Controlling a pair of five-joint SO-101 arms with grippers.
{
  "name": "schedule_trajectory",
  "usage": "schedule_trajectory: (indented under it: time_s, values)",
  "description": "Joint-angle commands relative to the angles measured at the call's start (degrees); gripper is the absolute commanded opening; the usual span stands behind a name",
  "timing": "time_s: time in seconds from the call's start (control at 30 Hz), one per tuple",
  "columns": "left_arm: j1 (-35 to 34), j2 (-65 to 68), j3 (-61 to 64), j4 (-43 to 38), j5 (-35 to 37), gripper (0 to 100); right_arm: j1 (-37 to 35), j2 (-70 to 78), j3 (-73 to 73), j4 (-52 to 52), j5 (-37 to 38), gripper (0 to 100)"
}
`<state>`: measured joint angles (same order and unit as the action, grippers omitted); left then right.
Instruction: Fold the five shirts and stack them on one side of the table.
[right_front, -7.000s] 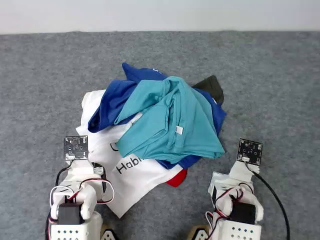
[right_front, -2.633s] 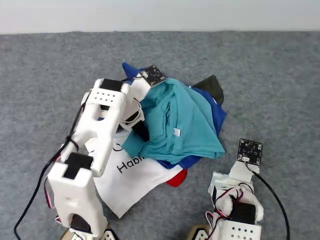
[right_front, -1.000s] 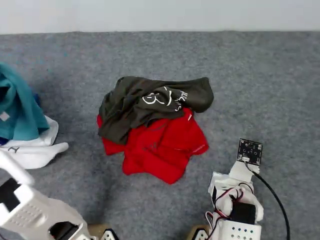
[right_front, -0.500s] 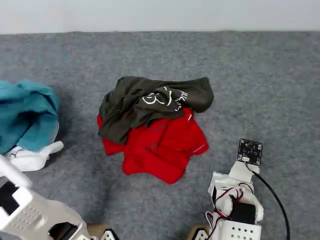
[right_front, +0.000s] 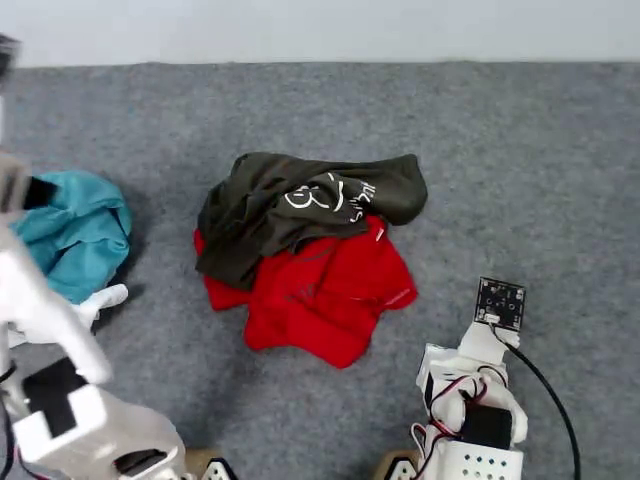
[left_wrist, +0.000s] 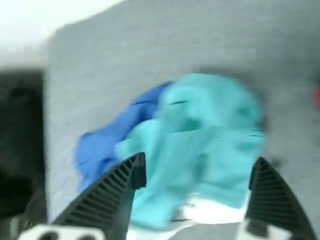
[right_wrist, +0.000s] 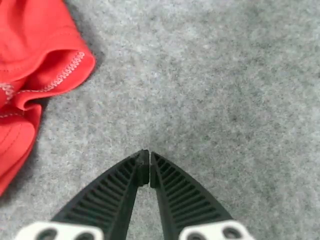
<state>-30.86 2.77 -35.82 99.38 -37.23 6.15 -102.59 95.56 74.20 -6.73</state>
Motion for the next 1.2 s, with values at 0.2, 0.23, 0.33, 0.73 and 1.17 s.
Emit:
schedule_trajectory:
  time_s: [0.2, 0.23, 0.33, 0.73, 1.17]
  values:
    - [24.3, -3.3, 17.9, -4.3, 3.4, 33, 0.0, -0.4, 0.9, 0.1, -0.4, 1.3]
    - [25.8, -2.6, 18.4, -6.2, 4.7, 33, 0.0, -0.4, 0.9, 0.1, -0.4, 1.3]
    - [30.3, -0.8, 18.6, -11.1, 7.6, 33, 0.0, -0.4, 0.9, 0.1, -0.4, 1.3]
    - [42.4, 13.5, 12.4, -15.7, 17.1, 36, 0.0, -0.4, 0.9, 0.1, -0.4, 1.3]
    - [41.7, 36.7, -2.9, -19.5, 17.5, 25, 0.0, -0.4, 0.9, 0.1, -0.4, 1.3]
